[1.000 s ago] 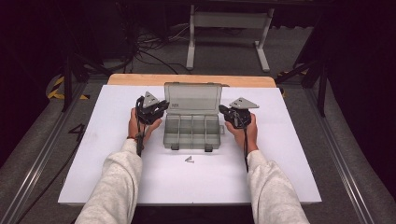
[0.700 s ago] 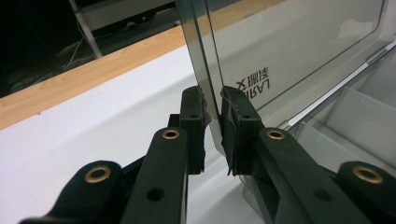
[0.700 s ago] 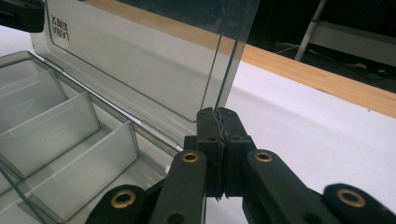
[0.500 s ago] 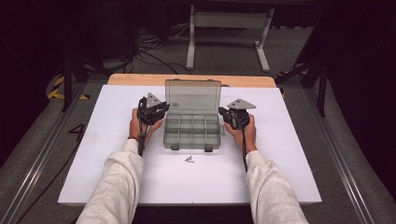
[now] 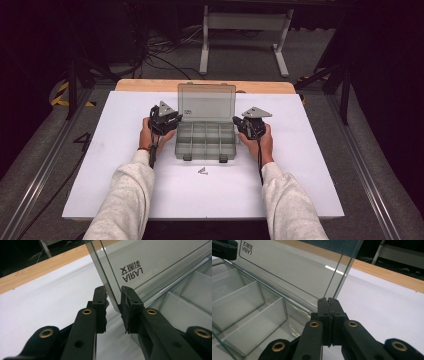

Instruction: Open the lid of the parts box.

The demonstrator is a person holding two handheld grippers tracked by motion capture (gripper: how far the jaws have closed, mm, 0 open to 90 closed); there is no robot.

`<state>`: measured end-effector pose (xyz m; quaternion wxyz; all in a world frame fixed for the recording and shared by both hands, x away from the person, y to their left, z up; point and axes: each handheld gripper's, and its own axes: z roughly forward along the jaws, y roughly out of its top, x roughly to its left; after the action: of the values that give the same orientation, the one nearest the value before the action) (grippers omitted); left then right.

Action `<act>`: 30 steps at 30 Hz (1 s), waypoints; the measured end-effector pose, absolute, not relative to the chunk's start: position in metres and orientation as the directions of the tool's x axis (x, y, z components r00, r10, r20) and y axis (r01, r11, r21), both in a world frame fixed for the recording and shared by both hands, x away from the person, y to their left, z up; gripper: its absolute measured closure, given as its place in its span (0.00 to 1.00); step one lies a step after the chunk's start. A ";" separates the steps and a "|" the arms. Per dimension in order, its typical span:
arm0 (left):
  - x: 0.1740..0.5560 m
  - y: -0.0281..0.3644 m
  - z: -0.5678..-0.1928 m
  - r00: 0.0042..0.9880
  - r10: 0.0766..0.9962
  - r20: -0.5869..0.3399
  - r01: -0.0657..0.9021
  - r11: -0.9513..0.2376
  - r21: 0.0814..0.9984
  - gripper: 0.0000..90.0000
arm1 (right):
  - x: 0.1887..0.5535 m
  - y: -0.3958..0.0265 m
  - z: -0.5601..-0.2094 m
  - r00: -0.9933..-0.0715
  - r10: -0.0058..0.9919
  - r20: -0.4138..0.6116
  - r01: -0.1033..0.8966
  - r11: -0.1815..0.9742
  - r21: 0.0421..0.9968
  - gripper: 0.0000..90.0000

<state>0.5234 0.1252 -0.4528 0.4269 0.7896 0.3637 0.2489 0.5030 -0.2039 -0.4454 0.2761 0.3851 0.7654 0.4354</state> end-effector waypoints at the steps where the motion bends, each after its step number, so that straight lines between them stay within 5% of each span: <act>1: 0.523 0.125 -0.453 0.610 0.788 0.082 0.363 -0.370 0.855 0.83 | 0.503 -0.204 -0.445 -0.549 0.832 -0.087 0.349 0.323 0.880 1.00; 30: 0.523 0.126 -0.450 0.617 0.781 0.098 0.358 -0.390 0.848 0.83 | 0.502 -0.204 -0.443 -0.564 0.821 -0.090 0.349 0.336 0.875 1.00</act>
<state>0.5231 0.1261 -0.4499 0.4202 0.7949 0.3583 0.2513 0.5017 -0.2043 -0.4430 0.2721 0.3796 0.7706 0.4337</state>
